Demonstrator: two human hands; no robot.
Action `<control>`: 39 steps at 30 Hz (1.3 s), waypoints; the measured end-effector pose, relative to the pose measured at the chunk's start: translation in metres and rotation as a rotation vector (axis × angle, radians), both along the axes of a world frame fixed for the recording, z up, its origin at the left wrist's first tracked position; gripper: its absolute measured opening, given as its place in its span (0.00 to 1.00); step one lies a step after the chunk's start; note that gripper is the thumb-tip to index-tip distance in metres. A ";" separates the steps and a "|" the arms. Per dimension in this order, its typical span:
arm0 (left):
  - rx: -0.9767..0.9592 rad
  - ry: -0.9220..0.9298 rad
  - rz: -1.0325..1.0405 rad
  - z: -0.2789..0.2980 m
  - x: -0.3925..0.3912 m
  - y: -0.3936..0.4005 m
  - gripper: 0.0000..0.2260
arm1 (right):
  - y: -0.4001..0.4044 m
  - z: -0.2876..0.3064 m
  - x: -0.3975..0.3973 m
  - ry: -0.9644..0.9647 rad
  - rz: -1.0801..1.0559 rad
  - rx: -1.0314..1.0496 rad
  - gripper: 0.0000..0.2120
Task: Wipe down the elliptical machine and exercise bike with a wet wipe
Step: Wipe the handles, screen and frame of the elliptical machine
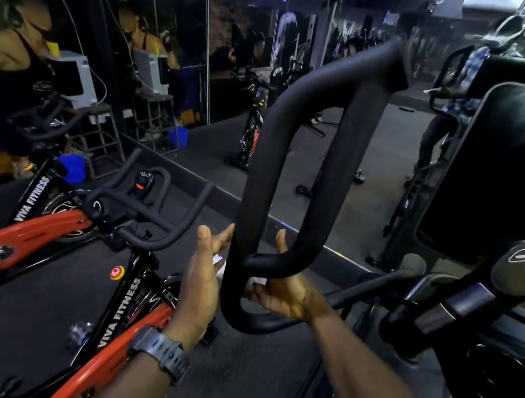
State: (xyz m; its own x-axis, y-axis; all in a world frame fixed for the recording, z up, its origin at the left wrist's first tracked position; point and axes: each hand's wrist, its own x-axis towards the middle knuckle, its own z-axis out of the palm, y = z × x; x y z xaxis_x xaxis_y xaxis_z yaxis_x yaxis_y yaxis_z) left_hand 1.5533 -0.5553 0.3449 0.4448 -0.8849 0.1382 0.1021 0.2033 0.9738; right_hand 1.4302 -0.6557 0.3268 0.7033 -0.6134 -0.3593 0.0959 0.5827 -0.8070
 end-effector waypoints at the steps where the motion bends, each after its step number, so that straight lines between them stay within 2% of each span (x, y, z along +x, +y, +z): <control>1: 0.016 -0.007 0.000 -0.002 0.000 0.001 0.38 | -0.001 -0.004 -0.001 -0.014 -0.066 -0.012 0.37; 3: 0.030 -0.021 -0.006 -0.008 0.000 0.002 0.41 | -0.005 0.003 -0.006 -0.013 -0.212 -0.044 0.19; 4: 0.032 -0.012 -0.006 -0.012 0.001 0.002 0.41 | -0.008 0.007 -0.007 -0.033 -0.271 -0.048 0.17; 6: 0.043 0.018 0.021 -0.019 -0.001 0.003 0.41 | -0.010 0.014 -0.005 -0.163 -0.328 -0.089 0.22; 8: 0.040 0.051 0.042 -0.026 -0.003 0.005 0.39 | -0.004 0.009 -0.002 -0.178 -0.301 -0.088 0.23; 11: 0.032 0.057 0.056 -0.034 -0.010 0.008 0.35 | 0.028 -0.035 0.001 -0.009 -0.221 -0.160 0.20; 13: 0.041 0.067 0.060 -0.042 -0.012 0.009 0.37 | 0.048 -0.061 0.006 0.214 -0.171 -0.320 0.27; 15: 0.060 0.075 0.073 -0.050 -0.012 0.010 0.39 | 0.059 -0.077 0.012 0.262 -0.088 -0.454 0.34; 17: 0.074 0.072 0.084 -0.056 -0.012 0.011 0.37 | 0.067 -0.071 0.013 0.202 -0.105 -0.424 0.36; 18: 0.078 0.079 0.085 -0.059 -0.012 0.012 0.35 | 0.069 -0.068 0.015 0.137 -0.159 -0.426 0.33; 20: 0.076 0.095 0.078 -0.063 -0.014 0.012 0.35 | 0.075 -0.066 0.022 -0.006 -0.245 -0.394 0.18; 21: 0.077 0.098 0.074 -0.066 -0.014 0.012 0.36 | 0.078 -0.070 0.023 -0.031 -0.252 -0.444 0.19; 22: 0.085 0.099 0.074 -0.068 -0.013 0.012 0.37 | 0.081 -0.080 0.022 0.031 -0.221 -0.558 0.23; 24: 0.115 0.086 0.097 -0.070 -0.014 0.014 0.34 | 0.083 -0.114 0.013 0.297 -0.105 -0.867 0.31; 26: 0.137 0.069 0.118 -0.070 -0.017 0.016 0.30 | 0.067 -0.144 -0.001 0.587 -0.057 -1.245 0.32; 27: 0.142 0.068 0.127 -0.070 -0.018 0.016 0.29 | 0.060 -0.149 -0.004 0.663 -0.052 -1.324 0.32; 28: 0.140 0.069 0.132 -0.070 -0.020 0.017 0.29 | 0.056 -0.142 -0.002 0.673 -0.063 -1.315 0.32; 31: 0.143 0.064 0.159 -0.072 -0.021 0.016 0.29 | 0.054 -0.114 0.020 0.449 -0.153 -1.079 0.33; 34: 0.150 0.051 0.163 -0.074 -0.019 0.016 0.29 | 0.062 -0.109 0.036 0.477 -0.316 -0.988 0.32; 36: 0.154 0.047 0.154 -0.077 -0.016 0.017 0.33 | 0.066 -0.129 0.027 0.673 -0.320 -1.190 0.32; 38: 0.168 0.051 0.143 -0.077 -0.014 0.018 0.34 | 0.060 -0.152 0.010 0.883 -0.236 -1.428 0.33; 39: 0.175 0.055 0.135 -0.076 -0.013 0.018 0.34 | 0.058 -0.155 0.003 0.949 -0.174 -1.479 0.34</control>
State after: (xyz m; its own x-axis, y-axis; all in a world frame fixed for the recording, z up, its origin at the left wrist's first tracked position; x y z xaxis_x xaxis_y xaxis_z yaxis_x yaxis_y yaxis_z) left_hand 1.5404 -0.5370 0.2693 0.5635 -0.8252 -0.0401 0.1392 0.0470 0.9891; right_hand 1.4333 -0.5980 0.1715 0.4982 -0.8109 0.3068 -0.7000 -0.5850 -0.4096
